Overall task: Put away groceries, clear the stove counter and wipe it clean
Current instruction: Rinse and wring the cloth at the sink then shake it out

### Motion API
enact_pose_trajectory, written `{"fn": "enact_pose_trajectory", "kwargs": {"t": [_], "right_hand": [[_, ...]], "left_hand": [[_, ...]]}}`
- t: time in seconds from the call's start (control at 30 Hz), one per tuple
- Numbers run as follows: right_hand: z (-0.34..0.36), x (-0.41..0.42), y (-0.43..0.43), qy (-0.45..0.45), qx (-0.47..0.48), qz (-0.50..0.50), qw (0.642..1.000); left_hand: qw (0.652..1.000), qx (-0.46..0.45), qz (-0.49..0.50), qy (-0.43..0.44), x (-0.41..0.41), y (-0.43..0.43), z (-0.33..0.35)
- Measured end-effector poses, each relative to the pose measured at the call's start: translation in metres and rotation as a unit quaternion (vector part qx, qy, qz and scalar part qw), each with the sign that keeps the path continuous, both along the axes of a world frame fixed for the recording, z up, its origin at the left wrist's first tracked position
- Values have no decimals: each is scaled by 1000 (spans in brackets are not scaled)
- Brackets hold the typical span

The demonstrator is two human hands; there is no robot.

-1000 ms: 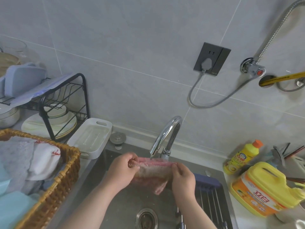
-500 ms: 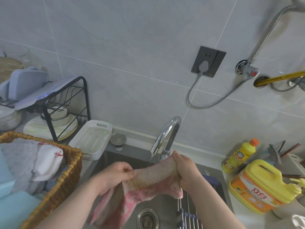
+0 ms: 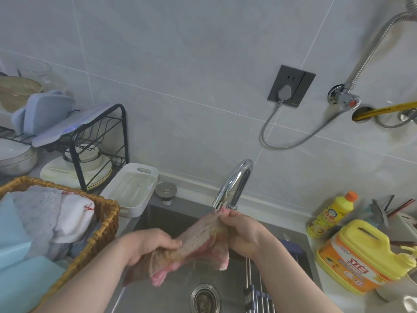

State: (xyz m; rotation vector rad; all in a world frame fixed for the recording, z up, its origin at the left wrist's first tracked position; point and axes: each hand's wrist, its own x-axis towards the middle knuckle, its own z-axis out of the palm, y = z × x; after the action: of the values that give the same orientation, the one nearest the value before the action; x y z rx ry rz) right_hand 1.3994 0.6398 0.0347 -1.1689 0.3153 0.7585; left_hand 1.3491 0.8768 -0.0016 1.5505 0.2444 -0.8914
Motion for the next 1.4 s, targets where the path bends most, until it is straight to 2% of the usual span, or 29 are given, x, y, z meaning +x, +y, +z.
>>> {"fn": "enact_pose_trajectory", "kwargs": {"t": [0.07,0.23,0.37,0.43,0.53,0.6,0.67,0.77,0.83,0.93,1.1,1.2,1.33,1.4], "right_hand": [[0,4,6,-26,-6,9,1000],[-2,7,27,-51,-87,-3,995],[-22,5,22,-12,-27,-24,999],[-32,-3,15,-6,-14,30,999],[-49,-18,0,-33,-16,103,994],[-54,-22,-10,-109,5,126,986],[-53,-26,-14,-165,-20,139,976],[-56,-24,-20,-179,-103,54,977],[-57,-25,-22,-184,-114,10,976],[-54,-27,-18,-198,-149,-16,969],[-48,-25,-12,-148,-109,-32,983],[-42,-19,-9,-141,-135,-68,978],[-28,-15,-1,-154,-275,-86,945],[-22,-16,-1,-159,-283,-66,944]], "left_hand": [[999,-35,-22,13,-2,-4,-1],[993,-101,53,-33,-4,-29,-7],[969,-204,135,-44,-3,-43,-12],[952,-250,167,-51,-2,-47,-14],[946,-267,177,-53,-1,-51,-15],[950,-242,189,-56,2,-53,-12],[957,-190,211,-63,6,-55,-12],[960,-123,237,-86,10,-62,-11],[955,-84,257,-125,11,-67,-11],[942,-84,283,-159,13,-72,-9],[921,-124,346,-130,15,-75,-11],[916,-108,359,-143,15,-78,-16],[907,44,327,-262,16,-85,-13],[891,119,307,-313,16,-89,-6]]}}
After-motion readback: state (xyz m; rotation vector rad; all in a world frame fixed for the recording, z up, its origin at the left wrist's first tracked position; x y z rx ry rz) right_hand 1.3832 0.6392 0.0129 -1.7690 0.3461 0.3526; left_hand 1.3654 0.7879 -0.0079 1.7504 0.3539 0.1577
